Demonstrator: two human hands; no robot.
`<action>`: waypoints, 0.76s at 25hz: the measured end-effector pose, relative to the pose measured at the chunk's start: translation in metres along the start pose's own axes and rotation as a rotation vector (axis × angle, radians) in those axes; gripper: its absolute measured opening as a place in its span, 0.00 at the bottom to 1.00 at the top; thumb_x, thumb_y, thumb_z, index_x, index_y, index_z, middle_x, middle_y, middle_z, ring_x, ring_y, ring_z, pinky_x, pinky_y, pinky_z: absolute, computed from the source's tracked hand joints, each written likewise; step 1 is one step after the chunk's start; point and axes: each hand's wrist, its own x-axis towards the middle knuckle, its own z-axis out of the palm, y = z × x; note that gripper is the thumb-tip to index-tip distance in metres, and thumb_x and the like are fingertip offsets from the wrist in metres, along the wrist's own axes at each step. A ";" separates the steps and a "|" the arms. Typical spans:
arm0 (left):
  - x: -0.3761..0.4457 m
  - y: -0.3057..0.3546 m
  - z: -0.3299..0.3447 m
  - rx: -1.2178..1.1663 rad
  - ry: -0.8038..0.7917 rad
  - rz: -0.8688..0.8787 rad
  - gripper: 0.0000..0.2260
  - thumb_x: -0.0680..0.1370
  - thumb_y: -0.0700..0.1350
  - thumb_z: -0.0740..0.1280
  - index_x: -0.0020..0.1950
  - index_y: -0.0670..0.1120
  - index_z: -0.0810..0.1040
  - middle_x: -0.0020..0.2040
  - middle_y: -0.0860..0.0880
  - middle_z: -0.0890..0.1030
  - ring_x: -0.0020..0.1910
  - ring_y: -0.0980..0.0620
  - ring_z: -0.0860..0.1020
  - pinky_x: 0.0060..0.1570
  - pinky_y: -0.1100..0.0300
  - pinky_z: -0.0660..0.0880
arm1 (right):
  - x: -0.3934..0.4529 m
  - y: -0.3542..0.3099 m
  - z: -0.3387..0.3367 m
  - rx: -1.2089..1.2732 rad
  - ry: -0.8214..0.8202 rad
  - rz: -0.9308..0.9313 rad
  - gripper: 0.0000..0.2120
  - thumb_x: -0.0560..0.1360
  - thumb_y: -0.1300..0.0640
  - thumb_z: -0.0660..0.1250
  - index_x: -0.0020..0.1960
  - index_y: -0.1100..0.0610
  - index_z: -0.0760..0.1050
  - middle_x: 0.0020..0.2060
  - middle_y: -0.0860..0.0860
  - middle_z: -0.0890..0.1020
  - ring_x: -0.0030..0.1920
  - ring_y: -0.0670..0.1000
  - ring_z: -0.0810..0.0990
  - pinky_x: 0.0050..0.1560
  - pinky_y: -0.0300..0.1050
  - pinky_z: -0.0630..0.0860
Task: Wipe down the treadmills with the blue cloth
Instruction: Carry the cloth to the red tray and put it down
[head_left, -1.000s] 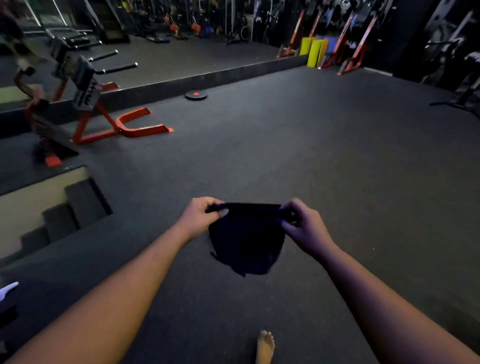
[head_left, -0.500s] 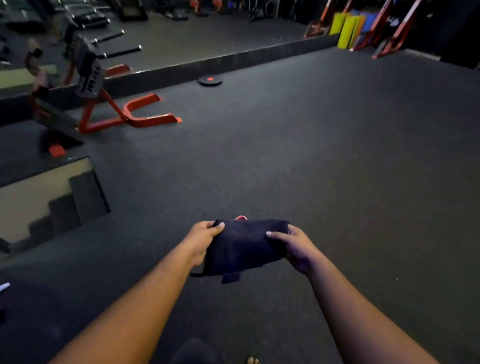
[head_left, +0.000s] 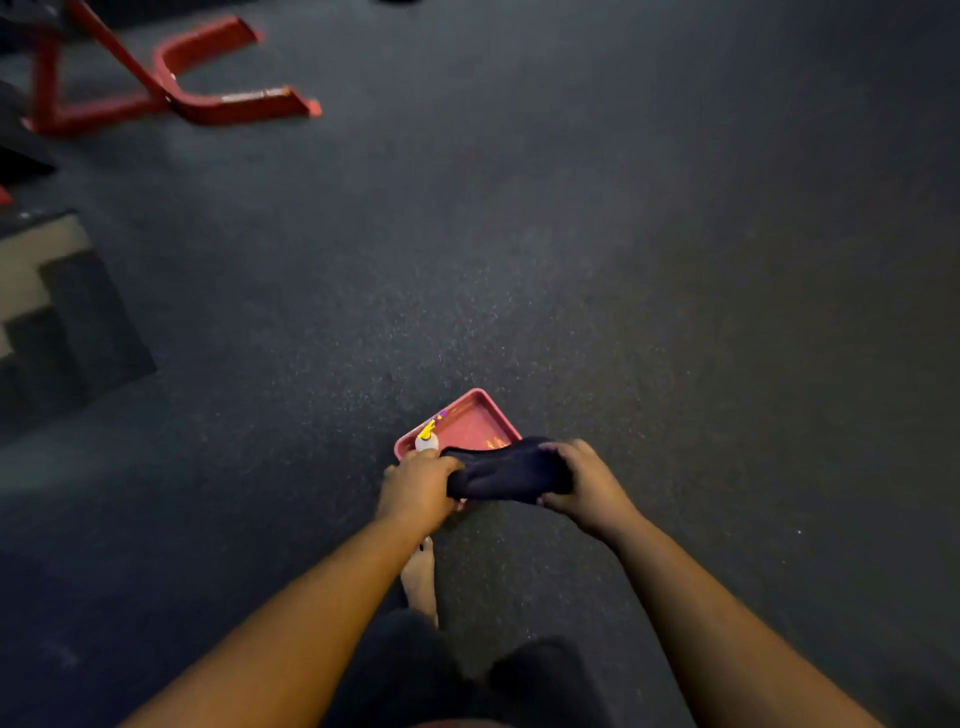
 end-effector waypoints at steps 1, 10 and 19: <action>0.021 -0.006 0.008 0.077 -0.011 -0.003 0.17 0.74 0.54 0.71 0.63 0.58 0.77 0.62 0.50 0.75 0.63 0.47 0.72 0.61 0.48 0.72 | 0.025 0.007 0.003 -0.183 -0.027 -0.017 0.28 0.70 0.57 0.75 0.68 0.49 0.72 0.59 0.48 0.72 0.60 0.49 0.75 0.59 0.41 0.73; 0.222 -0.042 0.127 -0.010 -0.099 -0.078 0.10 0.79 0.51 0.65 0.60 0.55 0.77 0.55 0.53 0.81 0.54 0.51 0.79 0.57 0.53 0.77 | 0.266 0.112 0.063 -0.604 -0.033 -0.129 0.13 0.78 0.57 0.63 0.62 0.50 0.76 0.60 0.48 0.75 0.56 0.52 0.79 0.49 0.49 0.79; 0.354 -0.097 0.305 0.037 -0.239 -0.121 0.26 0.82 0.51 0.60 0.79 0.53 0.57 0.79 0.51 0.61 0.77 0.52 0.61 0.76 0.51 0.60 | 0.410 0.236 0.182 -0.496 -0.138 -0.033 0.23 0.80 0.57 0.63 0.74 0.49 0.67 0.76 0.49 0.65 0.68 0.55 0.74 0.62 0.54 0.77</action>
